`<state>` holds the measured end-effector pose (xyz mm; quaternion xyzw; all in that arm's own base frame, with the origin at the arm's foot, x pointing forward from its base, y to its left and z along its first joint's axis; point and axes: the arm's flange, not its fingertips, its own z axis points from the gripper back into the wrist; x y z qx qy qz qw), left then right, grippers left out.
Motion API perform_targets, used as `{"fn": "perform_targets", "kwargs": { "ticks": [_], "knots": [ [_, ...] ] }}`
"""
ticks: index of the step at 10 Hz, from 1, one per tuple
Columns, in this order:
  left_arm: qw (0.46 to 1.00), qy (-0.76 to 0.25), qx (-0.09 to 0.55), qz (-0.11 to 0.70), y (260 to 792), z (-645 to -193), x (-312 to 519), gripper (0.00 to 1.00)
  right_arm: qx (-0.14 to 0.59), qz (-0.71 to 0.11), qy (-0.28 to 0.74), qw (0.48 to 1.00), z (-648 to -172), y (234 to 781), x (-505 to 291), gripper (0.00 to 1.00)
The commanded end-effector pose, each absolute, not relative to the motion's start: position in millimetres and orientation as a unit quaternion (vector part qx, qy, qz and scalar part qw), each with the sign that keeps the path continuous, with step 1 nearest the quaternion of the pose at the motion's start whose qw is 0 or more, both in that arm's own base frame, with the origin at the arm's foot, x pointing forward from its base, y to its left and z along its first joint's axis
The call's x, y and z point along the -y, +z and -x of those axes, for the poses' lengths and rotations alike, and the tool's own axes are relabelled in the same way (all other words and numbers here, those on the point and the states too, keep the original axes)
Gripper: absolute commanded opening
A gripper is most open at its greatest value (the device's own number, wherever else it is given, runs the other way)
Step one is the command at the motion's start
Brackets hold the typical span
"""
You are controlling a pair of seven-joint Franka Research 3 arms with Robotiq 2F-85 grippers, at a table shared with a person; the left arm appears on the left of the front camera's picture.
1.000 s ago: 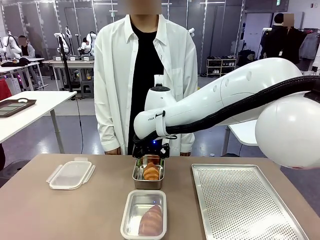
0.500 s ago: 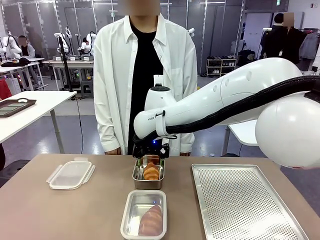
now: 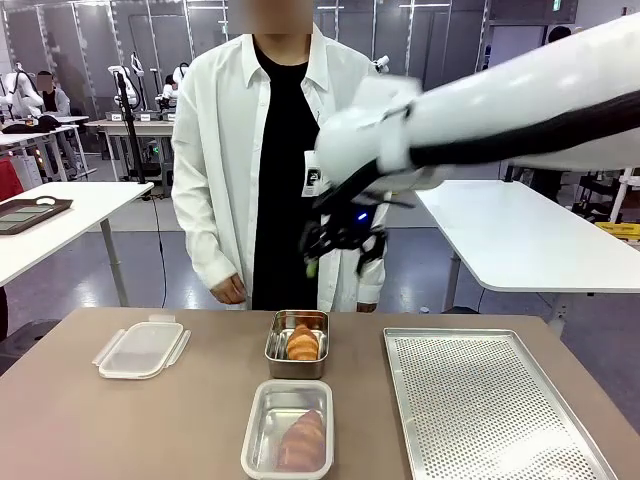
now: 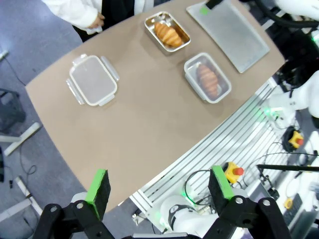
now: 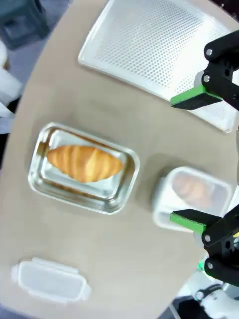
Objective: Place the bread into the airtight container.
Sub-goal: Pick up a Butter Roll and place it into an empty Airtight Container.
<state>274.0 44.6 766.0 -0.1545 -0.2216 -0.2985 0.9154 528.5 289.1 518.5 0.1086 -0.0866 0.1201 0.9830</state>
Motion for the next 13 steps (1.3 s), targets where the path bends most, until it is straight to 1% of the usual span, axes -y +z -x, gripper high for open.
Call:
{"fn": "perform_targets", "kwargs": {
  "ticks": [1,2,3,4,5,7,9,11,12,13],
  "knots": [
    [0.912,-0.310,0.221,0.153,766,-273,-45,1.00,0.099,-0.146,0.176,0.968,-478,556,-219,1.00],
    [0.912,-0.310,0.221,0.153,766,-273,-45,1.00,0.107,-0.134,0.190,0.967,-464,577,-192,1.00],
    [0.912,-0.310,0.221,0.153,766,-273,-45,1.00,0.098,-0.148,0.171,0.969,-456,594,-160,1.00],
    [0.912,-0.310,0.221,0.153,766,-273,-45,1.00,0.095,-0.139,0.179,0.969,-447,605,-123,1.00],
    [0.912,-0.310,0.221,0.153,766,-273,-45,1.00,0.105,-0.126,0.172,0.971,-435,615,-86,1.00],
    [0.912,-0.310,0.221,0.153,766,-273,-45,1.00,0.145,-0.093,0.153,0.973,-413,634,-41,1.00],
    [0.912,-0.310,0.221,0.153,766,-273,-45,1.00,0.165,-0.081,0.140,0.973,-396,640,-17,1.00],
    [0.912,-0.310,0.221,0.153,766,-273,-45,1.00,0.173,-0.084,0.120,0.974,-400,633,-14,1.00],
    [0.912,-0.310,0.221,0.153,766,-273,-45,1.00,0.158,-0.084,0.131,0.975,-398,650,-11,1.00],
    [0.912,-0.310,0.221,0.153,766,-273,-45,1.00,0.158,-0.084,0.131,0.975,-398,650,-11,1.00]
  ]
}}
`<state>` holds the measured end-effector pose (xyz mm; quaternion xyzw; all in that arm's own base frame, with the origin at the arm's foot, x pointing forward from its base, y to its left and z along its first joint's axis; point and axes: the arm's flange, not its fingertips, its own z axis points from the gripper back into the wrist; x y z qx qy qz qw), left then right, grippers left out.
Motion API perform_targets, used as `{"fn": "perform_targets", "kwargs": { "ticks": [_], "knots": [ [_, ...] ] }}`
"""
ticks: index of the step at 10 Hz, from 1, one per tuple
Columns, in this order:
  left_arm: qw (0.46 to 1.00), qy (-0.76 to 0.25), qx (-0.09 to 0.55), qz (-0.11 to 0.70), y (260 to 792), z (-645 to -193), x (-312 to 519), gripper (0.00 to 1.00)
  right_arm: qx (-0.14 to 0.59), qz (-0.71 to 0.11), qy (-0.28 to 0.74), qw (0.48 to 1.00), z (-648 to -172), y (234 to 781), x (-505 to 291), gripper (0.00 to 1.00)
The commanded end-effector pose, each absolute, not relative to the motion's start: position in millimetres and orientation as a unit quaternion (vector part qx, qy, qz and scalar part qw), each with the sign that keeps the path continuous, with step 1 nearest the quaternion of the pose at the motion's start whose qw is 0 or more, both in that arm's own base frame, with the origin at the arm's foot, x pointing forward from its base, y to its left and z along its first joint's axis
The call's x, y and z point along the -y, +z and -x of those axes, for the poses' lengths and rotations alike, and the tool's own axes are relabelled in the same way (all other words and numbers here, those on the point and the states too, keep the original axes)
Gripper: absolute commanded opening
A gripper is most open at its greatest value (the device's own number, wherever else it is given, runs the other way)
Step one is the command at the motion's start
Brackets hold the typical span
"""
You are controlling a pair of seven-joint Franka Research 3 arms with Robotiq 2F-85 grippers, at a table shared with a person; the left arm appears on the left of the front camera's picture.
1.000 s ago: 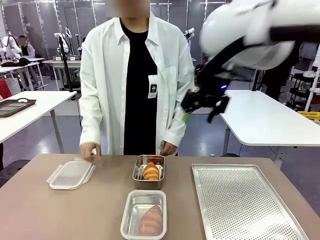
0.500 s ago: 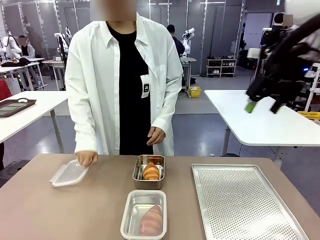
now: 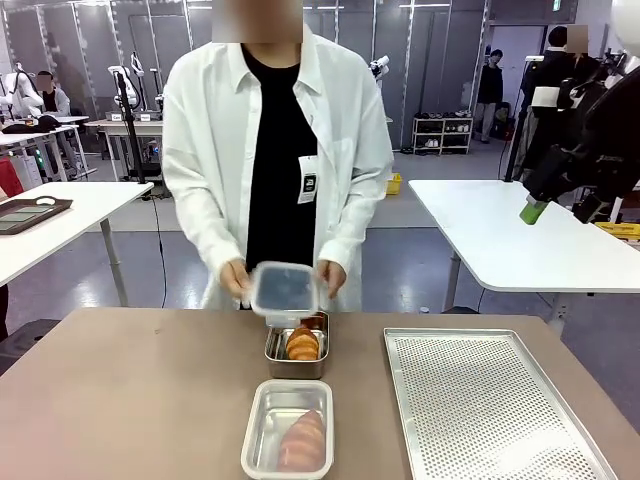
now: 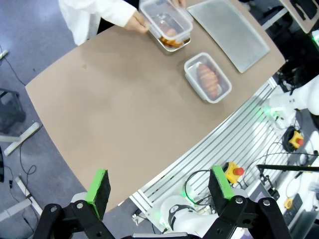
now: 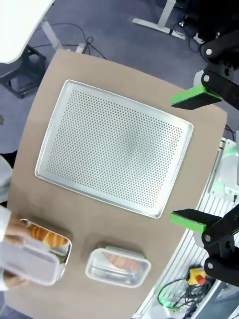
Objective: Place the bread into the airtight container.
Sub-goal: Pick up a Butter Roll and place it into an empty Airtight Container.
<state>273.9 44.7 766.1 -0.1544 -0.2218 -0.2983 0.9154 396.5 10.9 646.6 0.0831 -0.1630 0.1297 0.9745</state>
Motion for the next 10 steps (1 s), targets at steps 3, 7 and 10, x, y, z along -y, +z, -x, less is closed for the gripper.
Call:
{"fn": "perform_targets", "kwargs": {
  "ticks": [3,7,10],
  "knots": [
    [0.912,-0.310,0.221,0.153,766.4,-273.1,-45.3,1.00,0.158,-0.084,0.131,0.975,-397.8,650.5,-10.9,1.00],
    [0.912,-0.310,0.221,0.153,766.4,-273.1,-45.3,1.00,0.158,-0.084,0.131,0.975,-397.8,650.5,-10.9,1.00],
    [0.912,-0.310,0.221,0.153,766.4,-273.1,-45.3,1.00,0.158,-0.084,0.131,0.975,-397.8,650.5,-10.9,1.00]
  ]
}}
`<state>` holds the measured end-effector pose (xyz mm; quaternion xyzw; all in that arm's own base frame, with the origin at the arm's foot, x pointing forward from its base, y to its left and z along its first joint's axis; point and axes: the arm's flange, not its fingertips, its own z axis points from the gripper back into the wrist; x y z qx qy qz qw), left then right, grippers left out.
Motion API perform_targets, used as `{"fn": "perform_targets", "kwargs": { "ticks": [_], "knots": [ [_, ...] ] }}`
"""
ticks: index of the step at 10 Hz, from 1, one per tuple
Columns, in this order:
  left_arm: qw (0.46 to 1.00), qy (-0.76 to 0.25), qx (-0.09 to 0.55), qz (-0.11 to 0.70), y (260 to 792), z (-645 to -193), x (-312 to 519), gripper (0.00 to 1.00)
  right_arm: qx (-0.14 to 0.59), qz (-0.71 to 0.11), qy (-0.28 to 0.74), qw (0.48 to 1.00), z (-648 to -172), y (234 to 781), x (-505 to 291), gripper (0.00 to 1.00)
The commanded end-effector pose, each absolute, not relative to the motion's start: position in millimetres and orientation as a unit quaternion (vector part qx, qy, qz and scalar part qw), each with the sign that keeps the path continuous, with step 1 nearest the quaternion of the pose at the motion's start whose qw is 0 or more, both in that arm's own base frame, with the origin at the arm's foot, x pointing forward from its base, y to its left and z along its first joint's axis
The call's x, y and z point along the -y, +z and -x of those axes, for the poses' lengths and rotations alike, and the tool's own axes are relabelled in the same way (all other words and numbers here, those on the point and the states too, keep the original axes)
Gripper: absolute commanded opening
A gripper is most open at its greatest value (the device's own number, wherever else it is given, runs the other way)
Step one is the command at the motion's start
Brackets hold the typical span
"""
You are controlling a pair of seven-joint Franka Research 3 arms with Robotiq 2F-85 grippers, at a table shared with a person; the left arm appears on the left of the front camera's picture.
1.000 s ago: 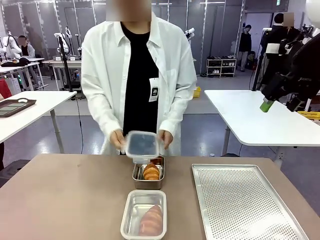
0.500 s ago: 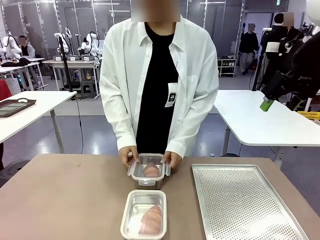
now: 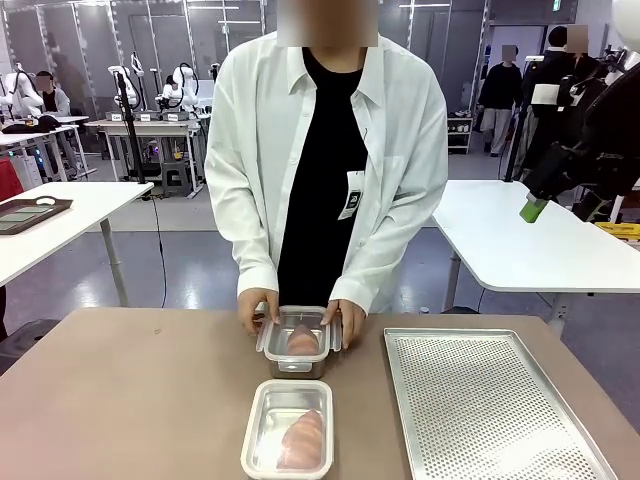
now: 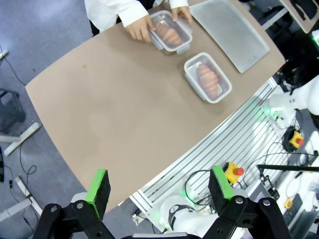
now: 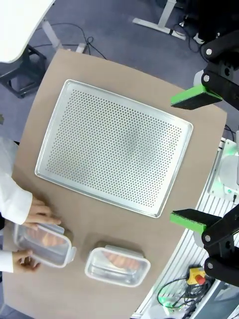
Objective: Place the bread into the airtight container.
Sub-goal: Pick up a Butter Roll and place it into an empty Airtight Container.
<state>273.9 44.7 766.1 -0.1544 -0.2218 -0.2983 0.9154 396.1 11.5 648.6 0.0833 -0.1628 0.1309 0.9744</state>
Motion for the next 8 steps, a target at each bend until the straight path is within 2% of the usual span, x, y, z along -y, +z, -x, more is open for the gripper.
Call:
{"fn": "perform_targets", "kwargs": {
  "ticks": [1,8],
  "knots": [
    [0.912,-0.310,0.221,0.153,766.4,-273.1,-45.3,1.00,0.158,-0.084,0.131,0.975,-397.8,650.5,-10.9,1.00],
    [0.912,-0.310,0.221,0.153,766.4,-273.1,-45.3,1.00,0.158,-0.084,0.131,0.975,-397.8,650.5,-10.9,1.00]
  ]
}}
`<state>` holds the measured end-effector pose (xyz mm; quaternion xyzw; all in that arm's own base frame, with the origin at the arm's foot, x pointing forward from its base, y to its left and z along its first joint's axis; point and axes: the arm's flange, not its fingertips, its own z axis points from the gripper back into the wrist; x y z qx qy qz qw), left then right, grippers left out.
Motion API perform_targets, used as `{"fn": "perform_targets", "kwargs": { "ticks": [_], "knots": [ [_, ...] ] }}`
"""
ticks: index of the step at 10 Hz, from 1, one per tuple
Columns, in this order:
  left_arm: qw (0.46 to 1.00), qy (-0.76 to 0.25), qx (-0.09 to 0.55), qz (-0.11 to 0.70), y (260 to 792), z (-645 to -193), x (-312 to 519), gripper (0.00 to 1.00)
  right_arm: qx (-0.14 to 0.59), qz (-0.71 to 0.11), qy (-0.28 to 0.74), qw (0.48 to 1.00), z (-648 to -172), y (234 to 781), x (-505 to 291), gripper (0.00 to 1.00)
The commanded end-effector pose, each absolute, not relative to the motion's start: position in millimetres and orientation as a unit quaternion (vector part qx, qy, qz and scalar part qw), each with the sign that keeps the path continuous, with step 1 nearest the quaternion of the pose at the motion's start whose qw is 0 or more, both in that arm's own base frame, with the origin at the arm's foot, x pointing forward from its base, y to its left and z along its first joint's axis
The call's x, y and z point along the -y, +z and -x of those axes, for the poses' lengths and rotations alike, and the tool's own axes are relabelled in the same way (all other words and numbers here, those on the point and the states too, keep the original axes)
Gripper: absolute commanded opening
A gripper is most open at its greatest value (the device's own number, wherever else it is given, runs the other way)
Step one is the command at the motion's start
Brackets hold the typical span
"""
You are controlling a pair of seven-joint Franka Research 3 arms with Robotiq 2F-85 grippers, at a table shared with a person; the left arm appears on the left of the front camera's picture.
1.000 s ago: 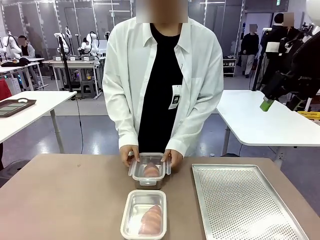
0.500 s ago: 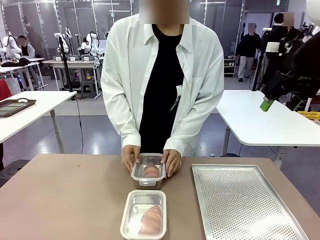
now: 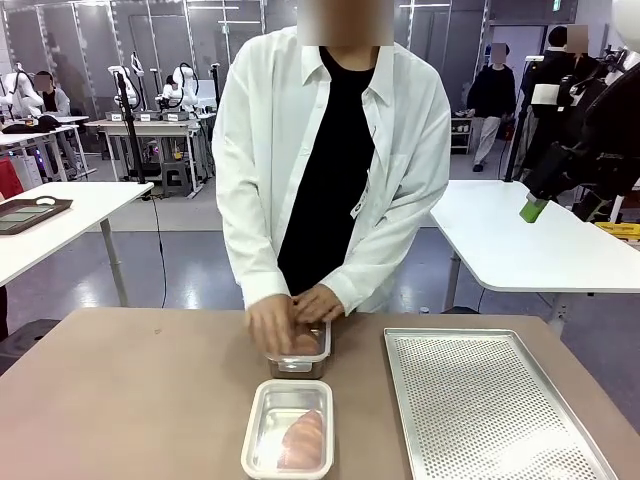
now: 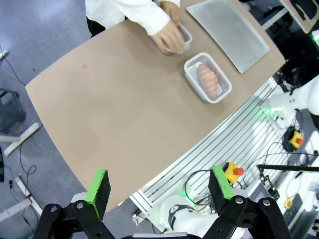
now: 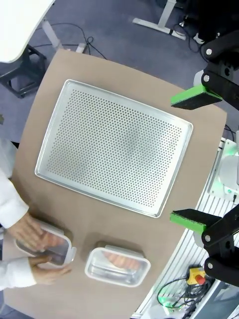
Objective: Place the bread into the airtight container.
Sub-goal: Pick up a Butter Roll and place it into an empty Airtight Container.
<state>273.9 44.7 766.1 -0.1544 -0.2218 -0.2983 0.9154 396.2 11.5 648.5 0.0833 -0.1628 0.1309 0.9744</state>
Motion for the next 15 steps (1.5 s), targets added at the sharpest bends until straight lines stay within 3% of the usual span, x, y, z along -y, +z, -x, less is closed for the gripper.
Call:
{"fn": "perform_targets", "kwargs": {
  "ticks": [1,15],
  "knots": [
    [0.912,-0.310,0.221,0.153,766.4,-273.1,-45.3,1.00,0.158,-0.084,0.131,0.975,-397.8,650.5,-10.9,1.00],
    [0.912,-0.310,0.221,0.153,766.4,-273.1,-45.3,1.00,0.158,-0.084,0.131,0.975,-397.8,650.5,-10.9,1.00]
  ]
}}
